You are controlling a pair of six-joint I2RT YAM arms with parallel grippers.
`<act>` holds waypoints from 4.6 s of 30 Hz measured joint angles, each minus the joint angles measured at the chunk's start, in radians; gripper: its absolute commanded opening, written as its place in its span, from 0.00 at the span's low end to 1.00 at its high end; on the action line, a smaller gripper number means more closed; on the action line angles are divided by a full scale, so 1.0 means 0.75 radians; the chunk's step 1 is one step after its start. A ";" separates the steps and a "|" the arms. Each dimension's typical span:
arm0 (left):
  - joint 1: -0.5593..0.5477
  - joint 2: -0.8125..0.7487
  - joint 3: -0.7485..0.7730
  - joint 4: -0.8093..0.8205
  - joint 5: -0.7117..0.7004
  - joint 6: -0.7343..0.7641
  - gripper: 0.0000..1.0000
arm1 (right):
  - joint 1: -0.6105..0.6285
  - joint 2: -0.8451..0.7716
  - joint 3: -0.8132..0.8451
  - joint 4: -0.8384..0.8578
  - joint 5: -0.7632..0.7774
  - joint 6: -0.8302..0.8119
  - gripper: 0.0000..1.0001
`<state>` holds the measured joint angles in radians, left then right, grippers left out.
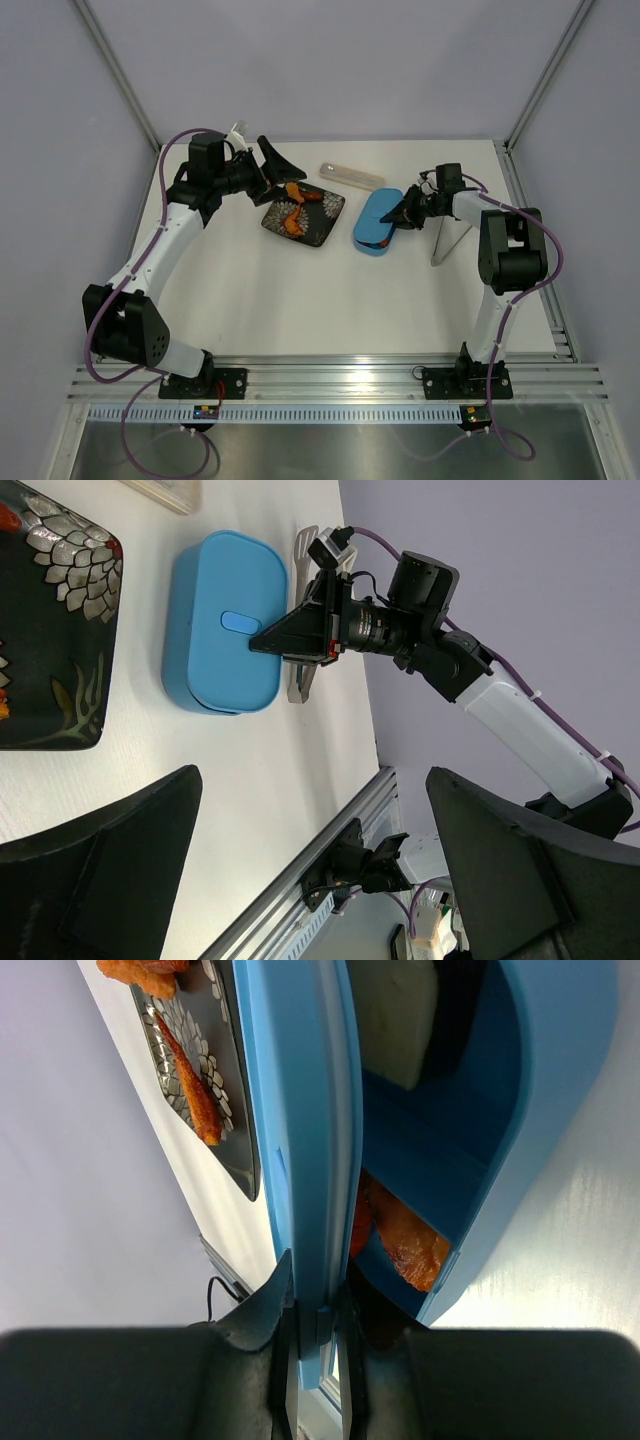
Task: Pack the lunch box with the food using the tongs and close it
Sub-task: Close the box lid on the packing box.
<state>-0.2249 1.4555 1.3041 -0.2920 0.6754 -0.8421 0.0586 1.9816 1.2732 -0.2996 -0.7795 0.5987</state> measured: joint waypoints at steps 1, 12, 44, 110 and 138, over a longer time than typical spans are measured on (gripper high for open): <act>0.000 0.000 -0.001 0.000 0.000 0.000 0.99 | 0.000 0.000 0.000 -0.001 0.001 0.000 0.18; 0.000 0.000 -0.007 0.001 0.001 -0.002 0.99 | 0.000 -0.008 -0.006 -0.099 0.072 -0.027 0.56; 0.000 -0.040 -0.096 0.023 0.001 -0.020 0.99 | 0.000 -0.195 0.103 -0.561 0.417 -0.162 0.84; 0.000 -0.030 -0.119 0.030 -0.009 -0.036 0.99 | 0.365 0.051 0.440 -0.664 1.138 -0.545 0.79; 0.000 -0.030 -0.119 0.030 -0.009 -0.035 0.99 | 0.367 0.075 0.488 -0.668 1.168 -0.466 0.78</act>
<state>-0.2249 1.4334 1.2152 -0.2695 0.6685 -0.8680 0.3340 2.0380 1.6390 -0.8009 0.0963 0.2493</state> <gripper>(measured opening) 0.988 0.778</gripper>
